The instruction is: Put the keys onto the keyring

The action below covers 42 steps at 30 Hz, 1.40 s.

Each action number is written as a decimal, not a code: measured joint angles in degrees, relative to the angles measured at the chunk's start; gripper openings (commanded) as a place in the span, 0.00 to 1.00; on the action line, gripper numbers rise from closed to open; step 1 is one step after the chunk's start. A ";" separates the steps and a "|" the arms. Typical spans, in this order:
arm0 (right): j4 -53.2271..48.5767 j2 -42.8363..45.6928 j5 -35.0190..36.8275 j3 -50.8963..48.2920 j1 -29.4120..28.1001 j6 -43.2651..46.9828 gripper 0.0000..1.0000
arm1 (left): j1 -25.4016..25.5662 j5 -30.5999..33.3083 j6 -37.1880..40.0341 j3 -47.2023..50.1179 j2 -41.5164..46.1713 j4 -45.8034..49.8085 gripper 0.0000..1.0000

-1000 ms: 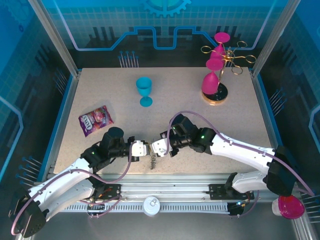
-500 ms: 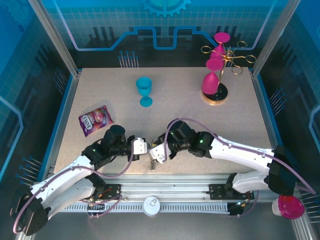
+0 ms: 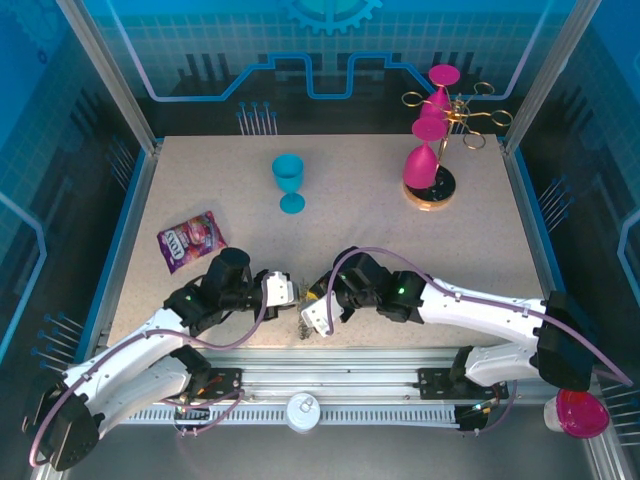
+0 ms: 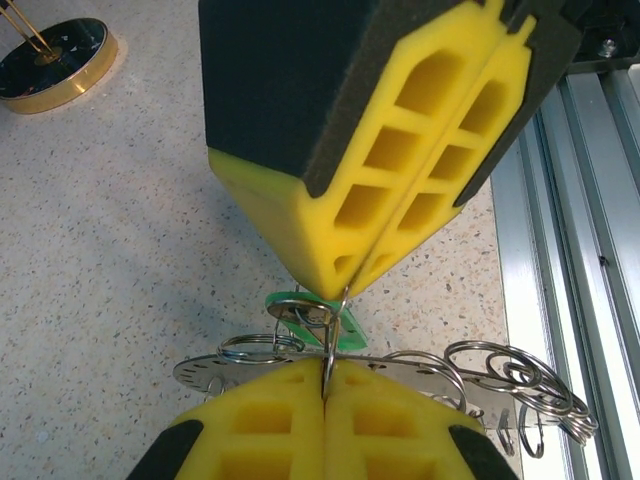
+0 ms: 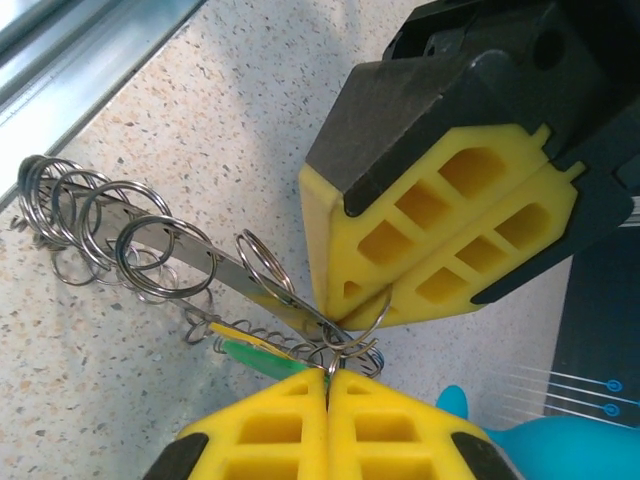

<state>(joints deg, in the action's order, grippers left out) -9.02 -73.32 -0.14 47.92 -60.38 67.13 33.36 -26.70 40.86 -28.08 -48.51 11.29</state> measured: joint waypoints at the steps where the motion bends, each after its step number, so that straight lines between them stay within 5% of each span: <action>1: 0.72 0.17 0.39 -0.44 -0.09 0.07 0.00 | -0.15 -0.07 -0.35 0.00 0.02 -0.07 0.00; 10: 11.19 1.62 4.46 -5.64 -0.44 0.87 0.02 | -1.86 -2.58 -6.21 0.00 0.13 -3.89 0.00; 14: 12.92 2.16 5.81 -6.43 -0.42 -0.15 0.30 | -2.86 -3.65 -9.97 0.17 0.15 -6.75 0.00; 17: 11.85 3.41 4.83 -7.23 0.28 -4.13 0.41 | -3.28 -4.24 -12.48 0.28 0.26 -10.40 0.00; 27: 5.79 12.59 -20.48 -7.06 17.73 -30.01 0.33 | -3.80 -5.86 -13.94 0.50 0.55 -18.14 0.00; 34: 12.28 11.15 -32.65 -7.06 19.21 -42.91 0.28 | -3.91 -7.69 -13.57 0.50 -0.17 -20.37 0.00; 42: 20.15 7.39 -37.66 -7.06 19.19 -49.83 0.28 | -3.96 -8.57 -13.51 0.50 -0.26 -20.63 0.00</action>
<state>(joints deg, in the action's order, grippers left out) 11.14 -65.93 -37.80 40.86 -41.19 17.30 29.41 -35.27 27.35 -27.57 -48.77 -9.34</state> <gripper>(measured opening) 0.278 0.049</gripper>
